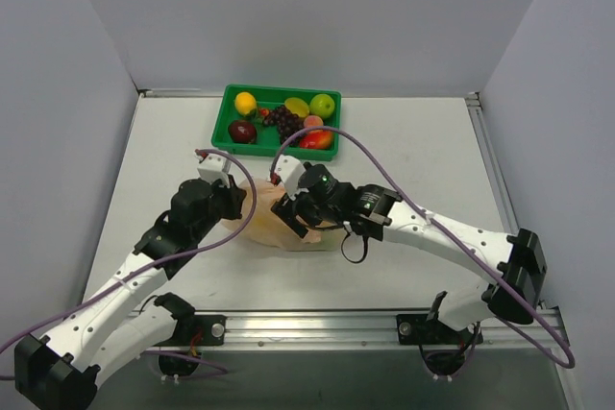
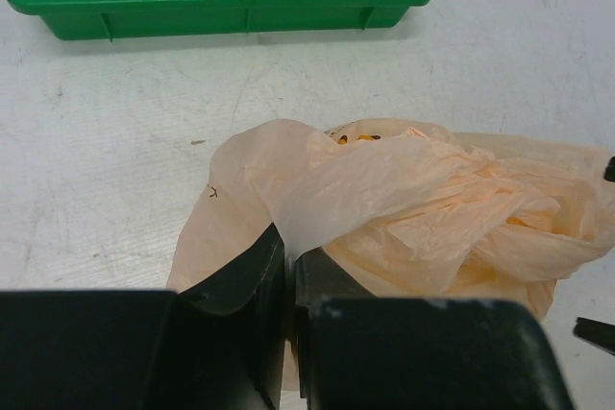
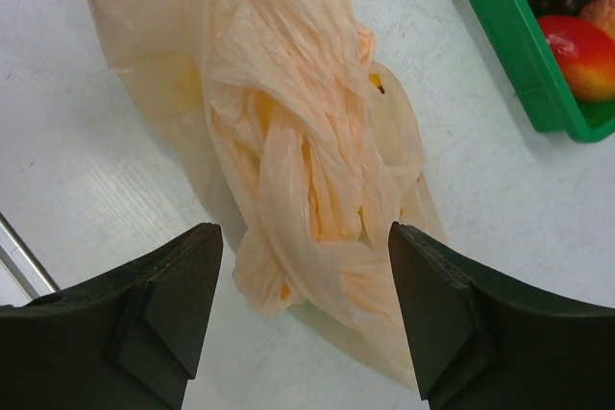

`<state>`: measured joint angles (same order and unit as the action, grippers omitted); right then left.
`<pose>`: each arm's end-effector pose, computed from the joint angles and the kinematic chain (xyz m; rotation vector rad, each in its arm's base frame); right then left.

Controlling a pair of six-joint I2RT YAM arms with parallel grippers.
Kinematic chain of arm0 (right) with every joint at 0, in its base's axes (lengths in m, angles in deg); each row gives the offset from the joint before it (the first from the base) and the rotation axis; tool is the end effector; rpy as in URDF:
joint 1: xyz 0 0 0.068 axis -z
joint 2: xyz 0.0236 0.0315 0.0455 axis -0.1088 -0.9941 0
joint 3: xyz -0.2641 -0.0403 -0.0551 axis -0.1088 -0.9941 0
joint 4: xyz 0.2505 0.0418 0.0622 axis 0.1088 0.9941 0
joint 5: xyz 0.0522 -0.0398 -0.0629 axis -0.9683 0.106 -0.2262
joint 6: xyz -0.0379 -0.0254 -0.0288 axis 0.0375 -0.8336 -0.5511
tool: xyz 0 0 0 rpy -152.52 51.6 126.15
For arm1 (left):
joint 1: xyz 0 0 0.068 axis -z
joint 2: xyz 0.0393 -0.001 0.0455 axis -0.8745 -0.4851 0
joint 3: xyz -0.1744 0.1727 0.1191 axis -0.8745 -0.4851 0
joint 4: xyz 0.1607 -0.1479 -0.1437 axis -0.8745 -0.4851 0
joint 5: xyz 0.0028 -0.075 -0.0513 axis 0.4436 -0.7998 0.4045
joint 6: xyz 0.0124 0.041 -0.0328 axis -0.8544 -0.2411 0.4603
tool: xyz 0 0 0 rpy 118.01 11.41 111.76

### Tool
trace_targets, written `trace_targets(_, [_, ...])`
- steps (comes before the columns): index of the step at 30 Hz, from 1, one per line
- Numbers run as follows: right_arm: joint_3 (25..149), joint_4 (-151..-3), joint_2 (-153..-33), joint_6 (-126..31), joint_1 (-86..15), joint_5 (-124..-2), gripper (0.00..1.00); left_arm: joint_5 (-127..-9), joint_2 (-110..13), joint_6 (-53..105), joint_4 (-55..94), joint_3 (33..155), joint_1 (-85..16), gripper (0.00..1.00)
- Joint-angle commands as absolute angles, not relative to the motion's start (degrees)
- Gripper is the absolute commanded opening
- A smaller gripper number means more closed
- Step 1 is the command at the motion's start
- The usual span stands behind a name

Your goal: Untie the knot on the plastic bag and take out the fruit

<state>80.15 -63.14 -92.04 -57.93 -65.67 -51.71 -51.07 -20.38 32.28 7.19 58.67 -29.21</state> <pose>0.1673 0.2785 0.3365 -1.0425 1.7782 0.5442 0.1681 -0.0978 0.2843 0.1310 1.9470 -0.4332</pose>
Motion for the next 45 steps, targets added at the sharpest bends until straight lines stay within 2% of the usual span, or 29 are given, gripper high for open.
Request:
trace_targets(1, [84.2, -61.5, -96.2, -64.4, -66.6, -50.5, 0.70, -51.0, -19.5, 31.2, 8.1, 59.7, -29.6, 0.15])
trace_targets(4, [86.0, -61.5, -100.5, -67.3, -67.2, -46.7, 0.62, -50.8, -19.2, 31.3, 8.0, 59.7, -29.9, 0.15])
trace_targets(5, [86.8, -61.5, -102.2, -67.8, -67.4, -45.5, 0.52, -50.7, -19.1, 31.5, 8.0, 59.7, -30.1, 0.15])
trace_targets(7, [87.1, -61.3, -103.1, -68.5, -67.6, -43.7, 0.40, -50.2, -18.8, 31.6, 8.0, 59.6, -30.7, 0.15])
trace_targets(8, [87.0, -61.3, -103.4, -68.5, -67.7, -43.3, 0.26, -49.9, -18.7, 32.0, 7.9, 59.6, -31.0, 0.15])
trace_targets(11, [85.9, -61.4, -101.1, -68.0, -67.9, -41.3, 0.00, -47.8, -19.0, 32.7, 6.8, 59.7, -32.0, 0.15])
trace_targets(18, [77.7, -66.7, -88.1, -65.4, -67.3, -37.1, 0.00, -43.2, -22.6, 36.6, 0.9, 61.8, -36.7, 0.10])
trace_targets(26, [53.7, -83.3, -67.4, -51.0, -59.1, -36.6, 0.00, -46.1, -24.9, 39.7, -0.1, 61.8, -42.2, 0.08])
trace_targets(31, [45.7, -89.3, -61.0, -45.6, -57.9, -40.9, 0.00, -49.0, -25.1, 39.7, 0.6, 61.8, -43.1, 0.11])
trace_targets(32, [45.5, -89.1, -60.8, -45.5, -58.0, -42.1, 0.00, -50.0, -24.9, 39.4, 1.3, 61.7, -43.1, 0.13])
trace_targets(33, [45.5, -88.8, -60.9, -45.6, -58.2, -43.1, 0.00, -51.1, -23.7, 38.8, 2.3, 61.2, -43.0, 0.19])
trace_targets(36, [46.4, -87.3, -62.1, -46.5, -59.6, -44.0, 0.00, -58.2, -20.0, 37.4, 5.6, 60.2, -43.0, 0.50])
trace_targets(37, [46.9, -87.1, -62.3, -46.8, -60.1, -44.0, 0.00, -59.8, -18.8, 36.7, 6.1, 60.2, -42.9, 0.68])
trace_targets(40, [47.9, -87.0, -63.1, -47.4, -61.3, -44.4, 0.00, -64.5, -14.6, 34.1, 4.8, 61.3, -41.1, 0.87])
trace_targets(42, [48.4, -86.9, -63.7, -48.0, -62.0, -44.2, 0.00, -63.7, -12.8, 32.8, 2.5, 62.8, -39.5, 0.93])
trace_targets(45, [49.8, -85.9, -64.9, -48.7, -63.5, -42.8, 0.00, -58.2, -11.9, 32.5, -2.4, 67.3, -34.4, 0.96])
